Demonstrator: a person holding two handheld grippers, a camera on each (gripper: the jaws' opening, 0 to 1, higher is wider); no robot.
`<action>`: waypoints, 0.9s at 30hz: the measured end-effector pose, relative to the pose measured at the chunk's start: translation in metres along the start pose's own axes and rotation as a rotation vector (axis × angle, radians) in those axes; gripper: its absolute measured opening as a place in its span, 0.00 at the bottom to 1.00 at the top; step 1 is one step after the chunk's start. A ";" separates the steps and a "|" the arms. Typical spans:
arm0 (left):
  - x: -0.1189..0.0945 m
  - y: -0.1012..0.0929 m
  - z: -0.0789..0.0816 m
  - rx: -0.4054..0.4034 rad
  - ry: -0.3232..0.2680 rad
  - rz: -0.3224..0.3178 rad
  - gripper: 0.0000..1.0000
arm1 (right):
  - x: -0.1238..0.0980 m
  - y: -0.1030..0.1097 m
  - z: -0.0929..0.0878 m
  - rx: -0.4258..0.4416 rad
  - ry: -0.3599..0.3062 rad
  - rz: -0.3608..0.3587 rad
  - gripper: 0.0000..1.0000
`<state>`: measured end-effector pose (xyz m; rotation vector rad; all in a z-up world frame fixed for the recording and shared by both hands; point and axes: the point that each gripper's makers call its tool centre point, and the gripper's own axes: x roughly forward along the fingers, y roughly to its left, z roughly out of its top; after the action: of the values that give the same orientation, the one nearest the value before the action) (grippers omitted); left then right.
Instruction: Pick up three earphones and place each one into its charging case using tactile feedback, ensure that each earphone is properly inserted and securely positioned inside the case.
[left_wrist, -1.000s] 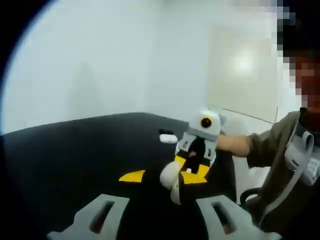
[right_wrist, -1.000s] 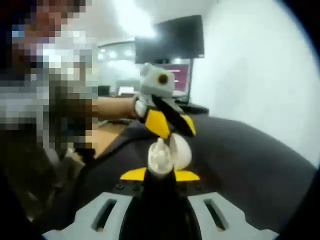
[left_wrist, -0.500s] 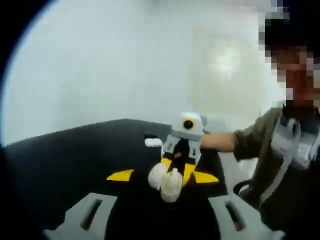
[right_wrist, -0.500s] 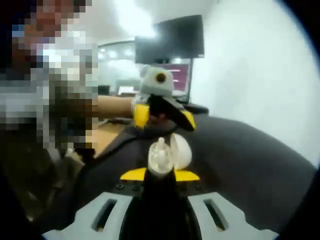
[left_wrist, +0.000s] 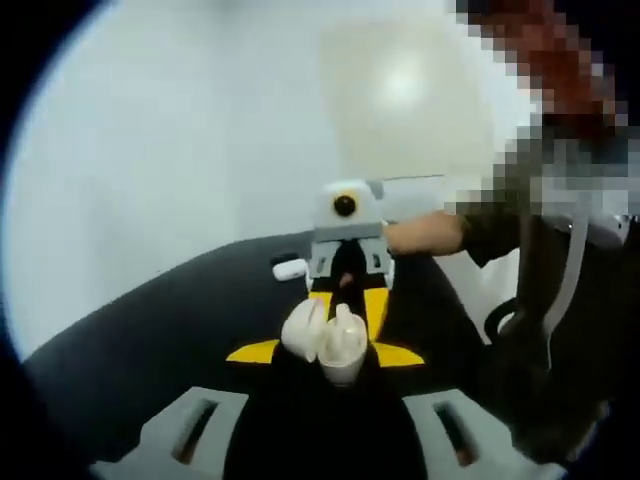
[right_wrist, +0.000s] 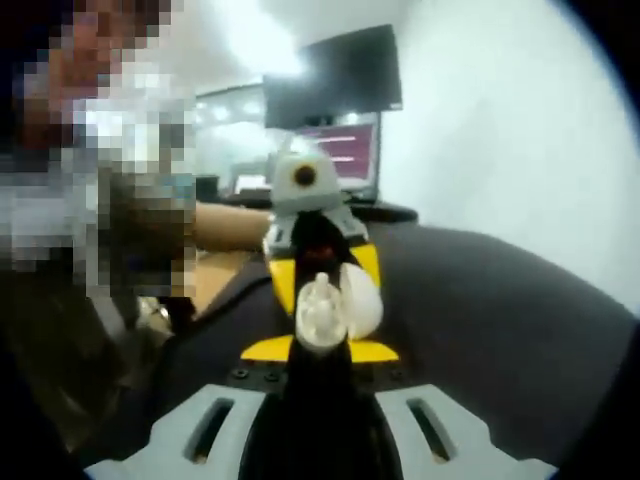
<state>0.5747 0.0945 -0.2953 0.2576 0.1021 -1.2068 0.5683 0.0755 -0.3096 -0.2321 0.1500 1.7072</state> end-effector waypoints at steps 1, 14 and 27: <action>0.000 0.000 0.002 0.027 -0.008 0.005 0.29 | 0.000 0.000 0.000 0.019 0.000 0.002 0.19; -0.001 -0.005 0.004 0.066 -0.036 0.005 0.21 | -0.001 -0.002 -0.001 0.084 0.006 0.016 0.19; 0.001 0.007 -0.003 0.119 0.001 0.087 0.32 | 0.000 -0.006 -0.006 0.015 0.034 -0.033 0.33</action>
<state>0.5823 0.0965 -0.2978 0.3631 0.0195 -1.1273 0.5749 0.0754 -0.3149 -0.2513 0.1824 1.6696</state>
